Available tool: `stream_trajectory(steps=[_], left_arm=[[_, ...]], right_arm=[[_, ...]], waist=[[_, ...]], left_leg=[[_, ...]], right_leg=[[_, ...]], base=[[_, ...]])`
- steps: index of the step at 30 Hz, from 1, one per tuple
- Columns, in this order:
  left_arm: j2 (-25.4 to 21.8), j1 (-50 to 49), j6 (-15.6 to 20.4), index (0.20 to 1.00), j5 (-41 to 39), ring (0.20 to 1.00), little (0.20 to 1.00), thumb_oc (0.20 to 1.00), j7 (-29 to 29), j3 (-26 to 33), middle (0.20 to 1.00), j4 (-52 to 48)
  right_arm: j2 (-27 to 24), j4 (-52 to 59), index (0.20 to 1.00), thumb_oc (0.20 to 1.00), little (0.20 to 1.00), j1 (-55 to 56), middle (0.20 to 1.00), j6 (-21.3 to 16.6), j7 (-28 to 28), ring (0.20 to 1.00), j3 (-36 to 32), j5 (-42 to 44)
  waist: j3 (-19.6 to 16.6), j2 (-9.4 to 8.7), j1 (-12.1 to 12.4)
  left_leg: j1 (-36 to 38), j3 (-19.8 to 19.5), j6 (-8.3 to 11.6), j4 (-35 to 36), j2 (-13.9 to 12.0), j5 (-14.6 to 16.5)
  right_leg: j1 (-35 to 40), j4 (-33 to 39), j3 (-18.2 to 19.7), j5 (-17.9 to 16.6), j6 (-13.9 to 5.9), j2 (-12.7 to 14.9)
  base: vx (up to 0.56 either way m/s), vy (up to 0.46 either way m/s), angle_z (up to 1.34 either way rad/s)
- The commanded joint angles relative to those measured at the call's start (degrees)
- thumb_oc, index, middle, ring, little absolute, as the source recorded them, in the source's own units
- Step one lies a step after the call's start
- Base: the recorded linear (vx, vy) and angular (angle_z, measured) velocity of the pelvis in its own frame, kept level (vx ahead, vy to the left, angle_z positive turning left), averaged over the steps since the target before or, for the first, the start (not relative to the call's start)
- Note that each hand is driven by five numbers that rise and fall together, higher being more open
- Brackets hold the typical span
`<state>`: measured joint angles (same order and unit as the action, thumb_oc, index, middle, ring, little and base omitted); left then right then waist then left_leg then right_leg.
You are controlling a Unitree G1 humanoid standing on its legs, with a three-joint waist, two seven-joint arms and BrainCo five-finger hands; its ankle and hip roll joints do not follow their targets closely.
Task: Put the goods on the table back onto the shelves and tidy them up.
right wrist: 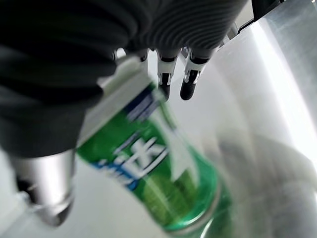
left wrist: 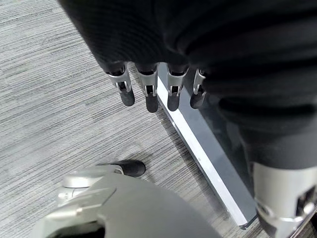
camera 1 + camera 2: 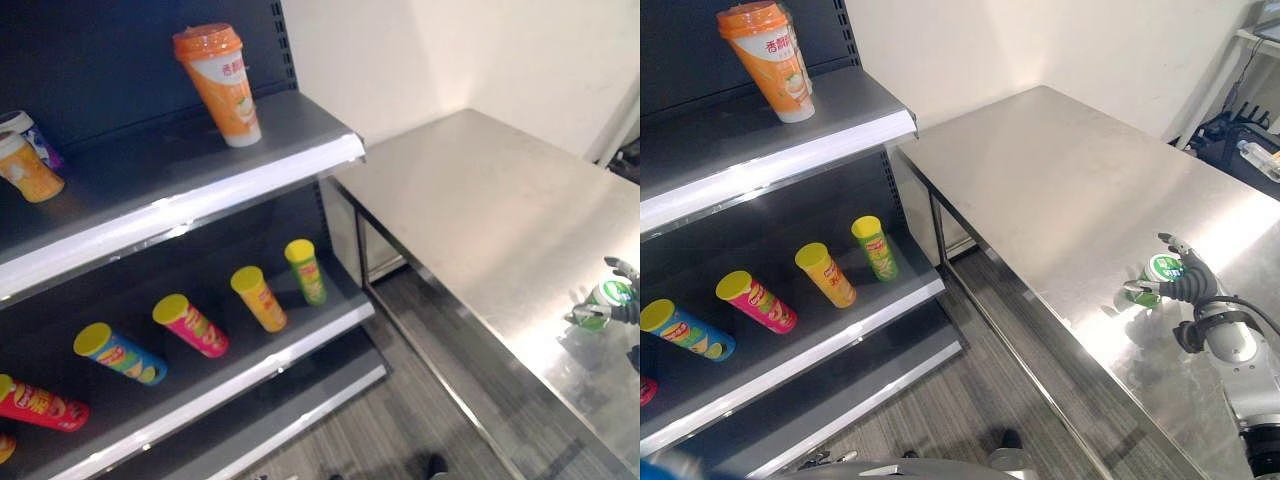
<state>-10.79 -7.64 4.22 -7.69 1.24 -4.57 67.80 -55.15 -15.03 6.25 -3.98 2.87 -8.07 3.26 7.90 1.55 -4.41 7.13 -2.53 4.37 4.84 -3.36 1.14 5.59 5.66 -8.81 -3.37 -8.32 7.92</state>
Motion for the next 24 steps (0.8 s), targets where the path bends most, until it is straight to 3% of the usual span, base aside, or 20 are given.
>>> stream_trajectory(steps=[1,10,16,23,24], left_arm=[[-4.4,2.6,-0.2,1.000,0.6,1.000,1.000,1.000,-0.2,-0.2,1.000,1.5],[-4.9,2.6,-0.2,1.000,-0.3,1.000,1.000,1.000,-0.1,0.5,1.000,0.5],[-5.0,2.6,-0.1,1.000,-1.3,1.000,1.000,1.000,-0.1,1.2,1.000,-0.1],[-4.6,2.5,0.4,1.000,-3.5,1.000,1.000,1.000,-0.5,0.9,1.000,-3.6],[-4.1,3.0,0.5,1.000,-4.9,1.000,1.000,1.000,0.0,0.9,1.000,-3.8]], right_arm=[[-1.6,-0.3,0.200,0.200,0.200,-2.7,0.200,-1.0,0.4,0.200,1.6,1.4],[-1.8,2.8,0.200,0.200,0.200,-2.5,0.200,-1.2,-1.0,0.200,-0.4,0.2],[0.7,7.9,0.200,0.200,0.200,-3.5,0.200,-3.4,-3.1,0.200,-3.6,2.2],[1.2,17.0,0.200,0.200,0.200,-6.7,0.200,-6.7,-4.2,0.200,-5.6,3.3],[0.3,17.8,0.200,0.200,0.200,-7.9,0.200,-7.1,-4.9,0.200,-4.9,2.9]], waist=[[-1.4,-4.00,1.6],[-1.4,-3.62,1.3],[-1.2,-3.32,1.5],[1.7,-3.75,3.4],[2.6,-4.46,3.7]], left_leg=[[-2.1,5.1,4.22,-2.0,-2.8,-0.7],[-2.0,5.2,4.52,-2.1,-3.2,-0.9],[-2.8,4.3,4.90,-3.2,-3.7,-1.1],[-9.4,0.7,6.17,-11.4,-2.7,-1.4],[-11.8,2.4,6.95,-13.3,-3.4,-3.0]], right_leg=[[-1.5,-5.0,1.8,5.7,1.04,-1.4],[-1.2,-4.8,2.0,6.0,1.27,-1.8],[-1.0,-4.6,2.0,6.7,1.93,-2.7],[-0.7,-4.1,-0.4,7.2,3.34,-3.0],[-0.4,-3.8,-2.0,7.0,3.40,-2.3]], base=[[0.00,0.000,0.00],[-0.01,-0.016,0.00],[-0.02,-0.067,0.00],[-0.09,-0.080,0.35],[-0.14,-0.030,0.95]])
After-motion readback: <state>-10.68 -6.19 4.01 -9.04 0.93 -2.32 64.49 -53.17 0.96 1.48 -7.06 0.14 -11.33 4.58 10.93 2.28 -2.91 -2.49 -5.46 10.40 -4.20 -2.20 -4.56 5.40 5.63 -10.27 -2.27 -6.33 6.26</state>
